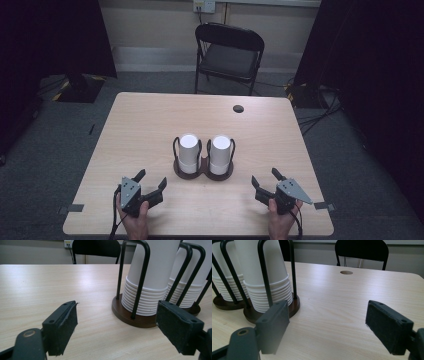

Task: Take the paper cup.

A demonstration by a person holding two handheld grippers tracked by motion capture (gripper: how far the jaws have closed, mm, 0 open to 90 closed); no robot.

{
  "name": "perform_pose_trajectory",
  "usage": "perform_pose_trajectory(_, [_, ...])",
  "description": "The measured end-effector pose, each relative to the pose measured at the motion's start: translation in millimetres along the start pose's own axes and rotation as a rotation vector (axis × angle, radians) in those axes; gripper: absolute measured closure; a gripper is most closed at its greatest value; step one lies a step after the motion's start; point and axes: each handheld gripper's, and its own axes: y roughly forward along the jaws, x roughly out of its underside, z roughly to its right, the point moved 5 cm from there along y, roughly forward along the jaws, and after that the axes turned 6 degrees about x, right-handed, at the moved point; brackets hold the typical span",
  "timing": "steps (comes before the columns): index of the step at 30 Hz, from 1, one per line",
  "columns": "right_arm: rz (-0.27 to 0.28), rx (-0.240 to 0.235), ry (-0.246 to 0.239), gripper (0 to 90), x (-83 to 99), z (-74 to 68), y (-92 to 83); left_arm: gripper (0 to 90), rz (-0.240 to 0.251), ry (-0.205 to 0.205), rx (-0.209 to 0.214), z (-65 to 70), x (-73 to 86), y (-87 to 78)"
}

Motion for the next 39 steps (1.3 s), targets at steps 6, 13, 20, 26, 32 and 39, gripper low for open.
perform_pose_trajectory(6, [-0.001,0.008,-0.005,18.6,-0.2,-1.4,0.6,17.3,-0.02,-0.028,0.025,-1.1,0.4,1.0])
perform_pose_trajectory(13, [-0.012,0.09,-0.008,13.9,-0.1,-4.8,2.2,17.4,-0.057,-0.03,0.018,-1.2,1.0,4.0])
perform_pose_trajectory(20, [-0.007,0.059,0.005,17.7,-0.3,-4.7,2.1,19.9,-0.038,-0.042,0.047,-0.3,0.6,0.0])
perform_pose_trajectory(26, [0.0,0.091,0.009,18.8,-0.3,-4.2,0.8,22.8,-0.024,-0.071,0.075,3.4,-0.5,-7.3])
perform_pose_trajectory(32, [-0.023,0.087,-0.006,20.4,0.1,-5.8,2.5,23.1,-0.027,-0.054,0.098,15.7,-3.1,-7.1])
perform_pose_trajectory(39, [-0.03,0.096,0.003,22.3,0.3,-5.1,2.5,22.0,-0.016,-0.034,0.114,27.2,-13.3,-4.3])
